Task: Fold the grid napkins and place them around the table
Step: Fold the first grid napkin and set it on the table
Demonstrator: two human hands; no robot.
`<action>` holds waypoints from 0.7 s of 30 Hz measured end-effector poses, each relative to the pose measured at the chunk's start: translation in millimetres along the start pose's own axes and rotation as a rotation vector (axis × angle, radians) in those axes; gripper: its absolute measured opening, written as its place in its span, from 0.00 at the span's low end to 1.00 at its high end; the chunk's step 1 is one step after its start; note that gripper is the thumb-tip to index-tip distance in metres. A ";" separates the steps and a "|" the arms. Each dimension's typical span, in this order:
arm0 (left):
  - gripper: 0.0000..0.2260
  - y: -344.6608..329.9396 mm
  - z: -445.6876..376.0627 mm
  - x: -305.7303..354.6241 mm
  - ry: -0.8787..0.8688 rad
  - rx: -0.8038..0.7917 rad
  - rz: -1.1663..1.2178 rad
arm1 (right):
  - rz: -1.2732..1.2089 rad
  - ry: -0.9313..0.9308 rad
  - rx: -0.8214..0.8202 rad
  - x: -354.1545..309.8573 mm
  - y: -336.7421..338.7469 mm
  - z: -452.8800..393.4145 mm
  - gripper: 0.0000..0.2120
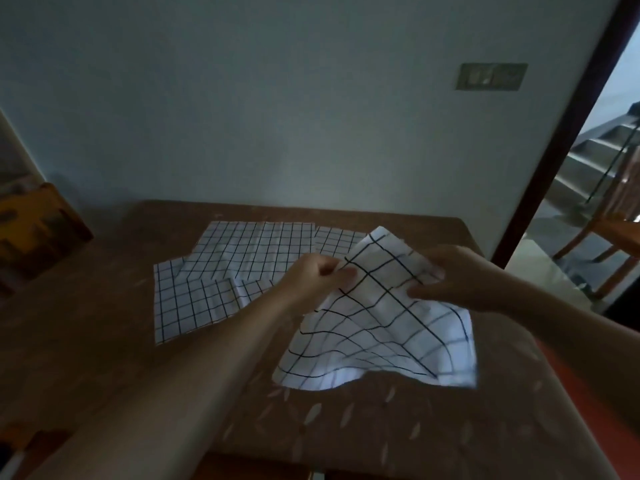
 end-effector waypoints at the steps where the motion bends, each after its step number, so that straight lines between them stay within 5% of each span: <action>1: 0.13 0.1 -0.6 -9.3 0.025 -0.001 0.031 | -0.005 -0.023 -0.004 7.0 -4.1 0.8 0.07; 6: 0.11 -1.7 7.7 -15.5 0.039 0.085 0.097 | -0.120 -0.055 0.080 12.8 -11.9 0.0 0.21; 10: 0.09 5.0 11.2 -15.6 0.075 0.216 0.220 | -0.138 -0.086 0.118 13.9 -10.3 3.4 0.15; 13: 0.18 15.5 11.9 -27.5 0.107 0.246 0.307 | -0.117 -0.130 0.023 24.9 -18.0 14.1 0.11; 17: 0.18 23.6 15.1 -32.7 0.115 0.240 0.310 | -0.299 -0.215 0.229 40.7 -7.8 25.7 0.22; 21: 0.17 24.6 16.3 -29.8 0.096 0.248 0.374 | -0.512 -0.240 0.360 33.4 0.0 28.9 0.15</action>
Point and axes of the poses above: each hand's wrist, its own z-axis away from the middle knuckle, its own y-axis out of the back of the hand, x = y × z, the point moved 7 cm from there along -z, towards the middle knuckle, and after that the axes turned 11 degrees about y, right-handed, at the moved point
